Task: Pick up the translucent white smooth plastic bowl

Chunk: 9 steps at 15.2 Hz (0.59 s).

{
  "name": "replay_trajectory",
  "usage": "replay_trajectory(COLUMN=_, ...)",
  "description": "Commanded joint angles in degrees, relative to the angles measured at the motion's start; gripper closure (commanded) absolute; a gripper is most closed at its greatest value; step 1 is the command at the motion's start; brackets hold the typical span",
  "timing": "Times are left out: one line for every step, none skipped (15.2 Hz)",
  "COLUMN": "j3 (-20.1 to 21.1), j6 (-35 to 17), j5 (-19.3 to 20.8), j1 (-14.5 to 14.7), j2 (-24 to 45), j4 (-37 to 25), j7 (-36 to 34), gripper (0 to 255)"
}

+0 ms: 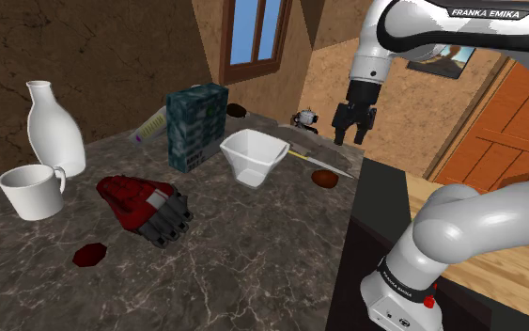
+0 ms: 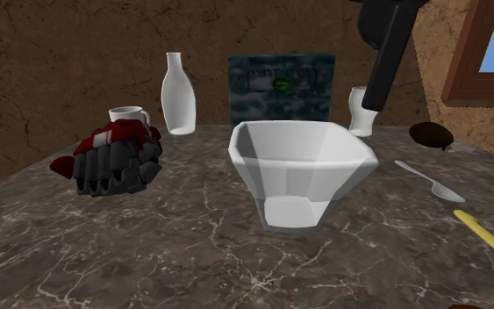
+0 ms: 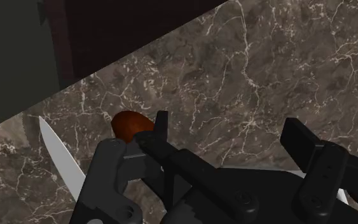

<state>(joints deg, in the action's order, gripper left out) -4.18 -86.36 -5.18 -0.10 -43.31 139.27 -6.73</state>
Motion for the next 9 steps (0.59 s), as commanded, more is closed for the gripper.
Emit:
replay_trajectory(j3=0.0, j6=0.0, j5=0.0, j1=0.0, j2=0.0, j4=0.0, j7=0.0, gripper=0)
replay_trajectory(j3=1.1, j6=-1.5, j5=0.2, j1=0.7, j2=1.7, j4=-0.6, j7=0.0, gripper=0)
replay_trajectory(j3=2.2, j6=-3.0, j5=0.4, j1=1.4, j2=3.3, j4=-1.3, j7=-0.1, gripper=0)
replay_trajectory(j3=3.3, j6=-4.4, j5=0.7, j1=2.0, j2=5.1, j4=-2.1, j7=-0.2, gripper=0)
replay_trajectory(j3=4.4, j6=-5.8, j5=1.1, j1=2.6, j2=6.8, j4=-2.9, j7=-0.3, gripper=0)
replay_trajectory(j3=5.6, j6=-7.1, j5=1.6, j1=3.1, j2=8.5, j4=-3.7, j7=-0.5, gripper=0)
replay_trajectory(j3=6.7, j6=-8.4, j5=2.1, j1=3.7, j2=10.3, j4=-4.6, j7=-0.7, gripper=0)
replay_trajectory(j3=7.8, j6=-9.7, j5=2.6, j1=4.1, j2=12.1, j4=-5.5, j7=-1.0, gripper=0)
replay_trajectory(j3=8.9, j6=-10.8, j5=3.3, j1=4.6, j2=13.8, j4=-6.5, j7=-1.2, gripper=0)
